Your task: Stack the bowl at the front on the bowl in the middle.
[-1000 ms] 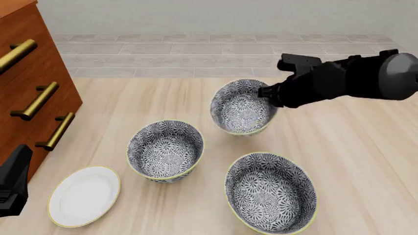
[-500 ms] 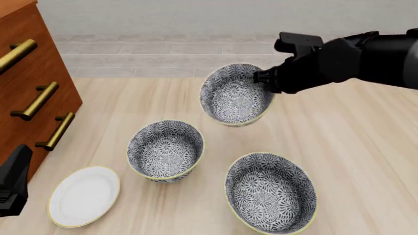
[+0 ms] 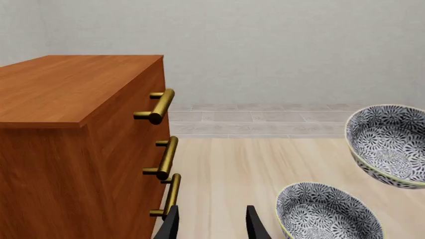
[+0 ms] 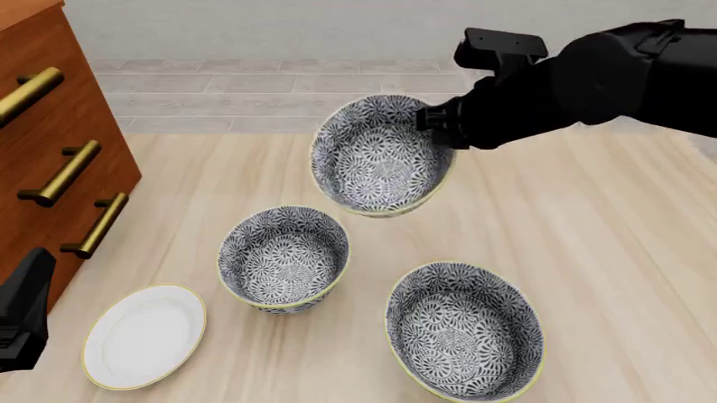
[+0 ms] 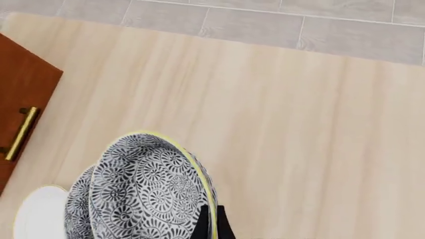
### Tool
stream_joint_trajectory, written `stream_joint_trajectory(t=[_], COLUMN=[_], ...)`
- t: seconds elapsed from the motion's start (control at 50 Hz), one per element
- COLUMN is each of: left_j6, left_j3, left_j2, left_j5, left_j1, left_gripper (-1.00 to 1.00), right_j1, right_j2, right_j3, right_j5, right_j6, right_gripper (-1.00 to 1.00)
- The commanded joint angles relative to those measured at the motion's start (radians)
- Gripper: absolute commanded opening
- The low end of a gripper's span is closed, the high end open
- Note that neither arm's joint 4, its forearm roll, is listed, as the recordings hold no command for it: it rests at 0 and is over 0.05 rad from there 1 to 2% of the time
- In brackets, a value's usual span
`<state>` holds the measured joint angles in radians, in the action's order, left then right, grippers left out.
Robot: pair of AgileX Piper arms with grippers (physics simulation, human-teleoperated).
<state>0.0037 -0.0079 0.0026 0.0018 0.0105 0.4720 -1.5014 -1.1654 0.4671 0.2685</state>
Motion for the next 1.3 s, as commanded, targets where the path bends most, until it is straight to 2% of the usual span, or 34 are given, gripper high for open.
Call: stream_joint_trajectory(t=[0.02,0.8,1.3], left_j6=[-0.002,-0.002,-0.002], left_j3=[0.0,0.0,0.0], left_j2=[0.0,0.0,0.0], left_j5=[0.002,0.002,0.002], left_j1=[0.001,0.0,0.001], left_gripper=[1.0,1.0,1.0], right_j1=[0.048,0.234,0.288], right_j2=[0.03,-0.04,-0.103], right_j3=[-0.03,-0.052,-0.069], right_j5=[0.036,-0.023,-0.058], right_j6=[0.005,0.047,0.06], right_gripper=[-1.0,-1.0,-1.0])
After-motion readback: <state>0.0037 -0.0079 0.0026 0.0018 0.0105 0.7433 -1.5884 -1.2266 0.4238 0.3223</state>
